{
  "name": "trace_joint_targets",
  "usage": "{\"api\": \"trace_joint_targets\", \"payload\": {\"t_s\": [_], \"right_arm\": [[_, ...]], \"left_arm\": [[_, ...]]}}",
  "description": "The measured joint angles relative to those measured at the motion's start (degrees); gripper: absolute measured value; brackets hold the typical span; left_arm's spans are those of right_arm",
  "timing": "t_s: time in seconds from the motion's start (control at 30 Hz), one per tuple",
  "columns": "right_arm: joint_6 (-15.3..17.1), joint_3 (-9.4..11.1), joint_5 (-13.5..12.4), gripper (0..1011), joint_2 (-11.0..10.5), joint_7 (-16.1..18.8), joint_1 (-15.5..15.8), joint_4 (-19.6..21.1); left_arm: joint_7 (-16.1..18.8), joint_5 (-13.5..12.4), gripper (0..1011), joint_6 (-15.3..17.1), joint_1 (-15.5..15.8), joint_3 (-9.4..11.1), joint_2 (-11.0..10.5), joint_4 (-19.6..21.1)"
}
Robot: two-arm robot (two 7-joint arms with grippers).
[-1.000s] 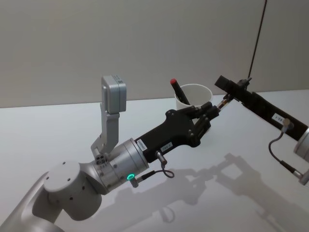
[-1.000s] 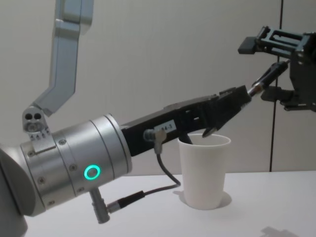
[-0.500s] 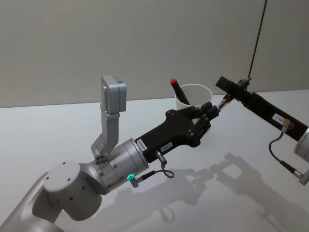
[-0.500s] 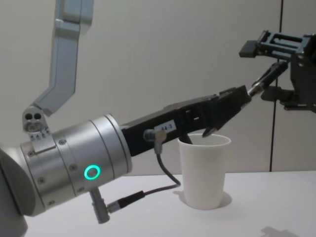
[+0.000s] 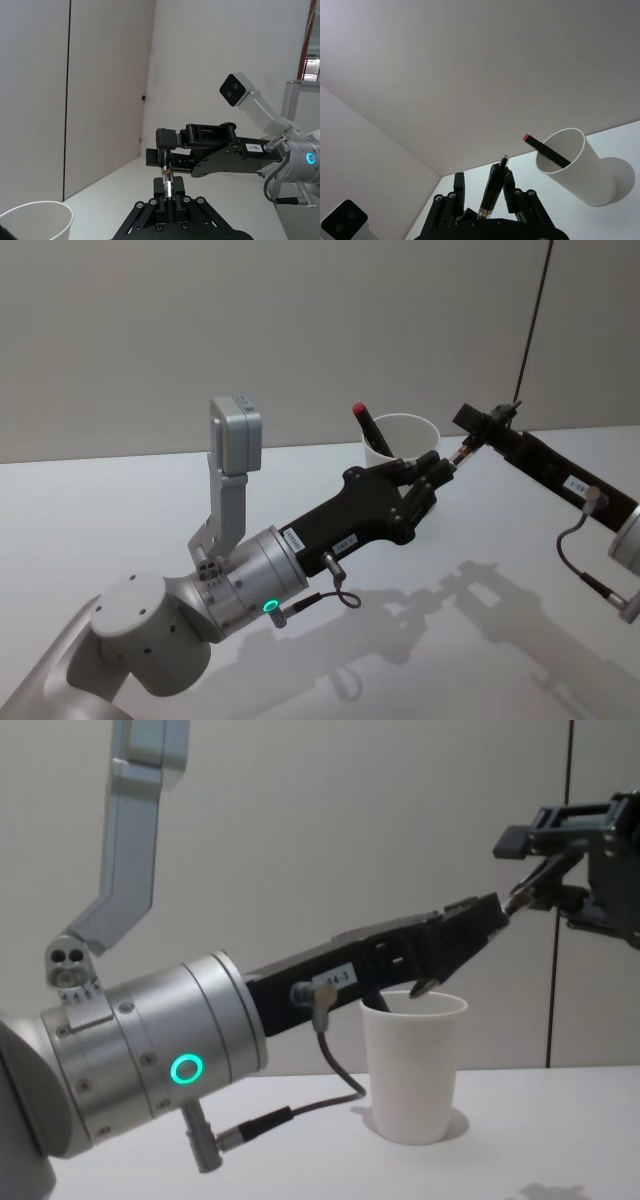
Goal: Place the pen into the pen holder.
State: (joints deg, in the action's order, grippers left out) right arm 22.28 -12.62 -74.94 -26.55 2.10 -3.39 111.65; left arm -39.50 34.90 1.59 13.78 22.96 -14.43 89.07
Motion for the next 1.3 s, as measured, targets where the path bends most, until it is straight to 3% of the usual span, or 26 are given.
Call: {"api": "trace_joint_targets", "payload": {"t_s": [0.27,0.4,0.43,0.87,1.3], "right_arm": [[-0.1,0.0,0.0,242,0.0,0.0,0.0,0.0],[-0.1,0.0,0.0,185,0.0,0.0,0.0,0.0],[-0.1,0.0,0.0,132,0.0,0.0,0.0,0.0],[-0.1,0.0,0.0,130,0.0,0.0,0.0,0.0],[-0.1,0.0,0.0,130,0.0,0.0,0.0,0.0]], "left_arm": [[0.0,0.0,116,0.0,0.0,0.0,0.0,0.0],[0.0,0.0,116,0.0,0.0,0.0,0.0,0.0],[0.0,0.0,109,0.0,0.0,0.0,0.0,0.0],[0.0,0.0,113,0.0,0.0,0.0,0.0,0.0],[0.0,0.0,518,0.0,0.0,0.0,0.0,0.0]]}}
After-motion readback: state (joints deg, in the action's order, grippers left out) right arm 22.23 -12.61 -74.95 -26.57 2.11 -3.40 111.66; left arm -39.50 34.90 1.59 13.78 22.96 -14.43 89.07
